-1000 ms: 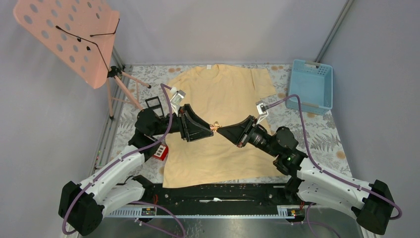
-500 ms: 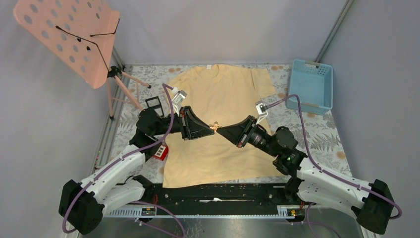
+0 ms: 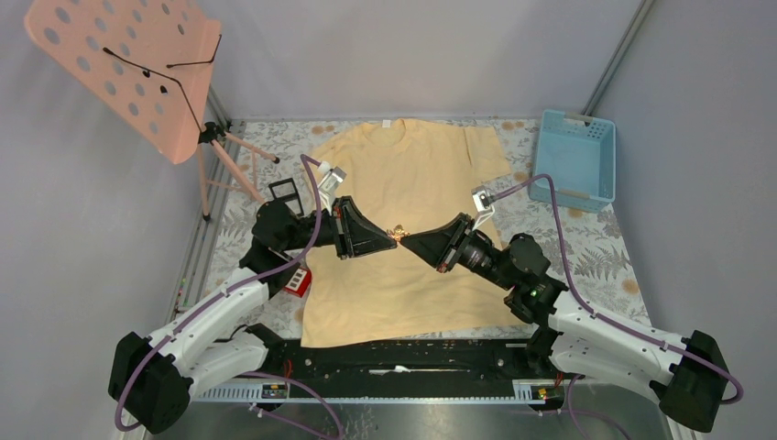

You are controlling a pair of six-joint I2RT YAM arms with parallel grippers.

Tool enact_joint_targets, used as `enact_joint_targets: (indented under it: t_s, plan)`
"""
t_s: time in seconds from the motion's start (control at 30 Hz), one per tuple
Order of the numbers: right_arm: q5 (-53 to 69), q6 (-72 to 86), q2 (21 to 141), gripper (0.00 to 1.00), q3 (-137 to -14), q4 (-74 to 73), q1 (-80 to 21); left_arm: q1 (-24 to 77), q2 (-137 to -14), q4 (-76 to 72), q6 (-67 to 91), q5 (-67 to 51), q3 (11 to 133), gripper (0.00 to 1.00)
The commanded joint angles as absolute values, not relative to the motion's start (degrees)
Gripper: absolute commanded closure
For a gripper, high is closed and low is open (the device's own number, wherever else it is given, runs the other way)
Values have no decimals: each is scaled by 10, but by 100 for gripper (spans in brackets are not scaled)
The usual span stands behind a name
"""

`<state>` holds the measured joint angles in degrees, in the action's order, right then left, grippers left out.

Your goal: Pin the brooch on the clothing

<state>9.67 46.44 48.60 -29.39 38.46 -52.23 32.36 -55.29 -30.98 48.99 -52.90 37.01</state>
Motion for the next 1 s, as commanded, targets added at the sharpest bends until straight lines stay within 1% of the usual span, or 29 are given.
enact_joint_targets:
  t_s: [0.0,0.03,0.07,0.13,0.17,0.2,0.27,0.37,0.53,0.8,0.97]
  plan:
    - [91,456,482,100,-314,401,-531,325,-550,-331,477,-524,382,100]
    - [87,458,478,97,-311,397,-531,325,-545,-315,465,-521,387,100]
    - [82,459,471,86,-307,393,-531,325,-540,-283,437,-513,395,100]
    - [75,456,450,57,-303,376,-531,325,-526,-220,396,-493,409,100]
    - [69,449,436,40,-303,357,-531,325,-520,-195,380,-484,414,100]
    - [60,439,418,26,-306,332,-531,325,-514,-173,369,-479,418,100]
    - [28,414,378,2,-320,248,-530,325,-509,-160,360,-482,423,100]
    - [14,347,335,0,-369,103,-526,326,-516,-154,358,-512,435,100]
    - [72,297,332,0,-448,-53,-518,346,-546,-142,357,-579,457,100]
    - [202,284,364,0,-484,-124,-501,393,-549,-123,340,-631,468,100]
    - [273,327,403,2,-482,-79,-500,407,-556,-112,336,-643,472,100]
